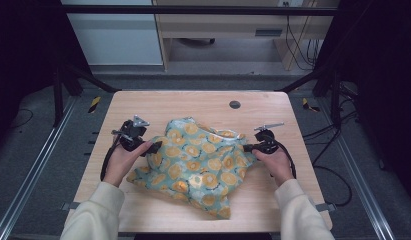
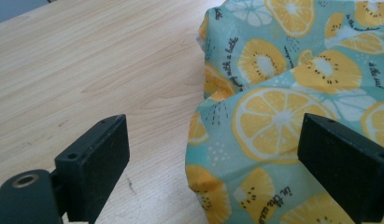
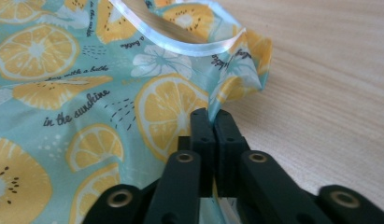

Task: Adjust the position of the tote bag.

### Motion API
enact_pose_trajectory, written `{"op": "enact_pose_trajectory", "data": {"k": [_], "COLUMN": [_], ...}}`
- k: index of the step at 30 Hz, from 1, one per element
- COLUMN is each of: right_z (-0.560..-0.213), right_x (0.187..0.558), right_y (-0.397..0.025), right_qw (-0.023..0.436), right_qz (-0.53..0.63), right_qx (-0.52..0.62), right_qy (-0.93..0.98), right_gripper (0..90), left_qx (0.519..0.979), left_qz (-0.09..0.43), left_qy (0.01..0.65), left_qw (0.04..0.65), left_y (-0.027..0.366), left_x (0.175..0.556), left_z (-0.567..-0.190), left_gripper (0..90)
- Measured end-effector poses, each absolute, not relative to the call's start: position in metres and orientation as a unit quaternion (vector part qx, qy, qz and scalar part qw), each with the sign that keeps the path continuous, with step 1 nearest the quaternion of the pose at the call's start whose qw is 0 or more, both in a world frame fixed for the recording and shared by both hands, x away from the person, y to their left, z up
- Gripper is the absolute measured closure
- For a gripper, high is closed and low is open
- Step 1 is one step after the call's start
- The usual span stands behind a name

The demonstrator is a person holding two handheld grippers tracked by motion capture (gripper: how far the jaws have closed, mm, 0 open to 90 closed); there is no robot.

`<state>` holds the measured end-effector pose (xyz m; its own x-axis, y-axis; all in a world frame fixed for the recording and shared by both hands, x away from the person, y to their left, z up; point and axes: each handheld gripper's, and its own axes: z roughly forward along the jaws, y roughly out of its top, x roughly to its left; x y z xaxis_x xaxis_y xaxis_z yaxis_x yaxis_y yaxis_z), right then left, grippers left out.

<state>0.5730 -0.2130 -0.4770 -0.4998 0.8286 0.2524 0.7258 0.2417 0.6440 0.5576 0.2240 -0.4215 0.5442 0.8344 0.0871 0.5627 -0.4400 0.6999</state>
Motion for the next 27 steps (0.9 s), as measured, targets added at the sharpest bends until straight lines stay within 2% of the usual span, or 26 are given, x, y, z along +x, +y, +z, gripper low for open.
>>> {"op": "enact_pose_trajectory", "data": {"k": [12, 27], "right_z": [-0.471, -0.470], "right_x": [0.570, 0.570], "right_y": [-0.214, -0.212], "right_qw": [0.091, 0.091], "right_qz": [0.369, 0.372], "right_qx": [0.485, 0.481], "right_qy": [0.788, 0.789], "right_gripper": [90.0, 89.9], "left_qx": [0.825, 0.845], "left_qz": [0.220, 0.160], "left_qy": [0.424, 0.421], "left_qw": [0.302, 0.289], "left_y": [0.218, 0.218], "left_x": [0.567, 0.567], "left_z": [-0.417, -0.449], "left_gripper": [11.3, 8.8]}}
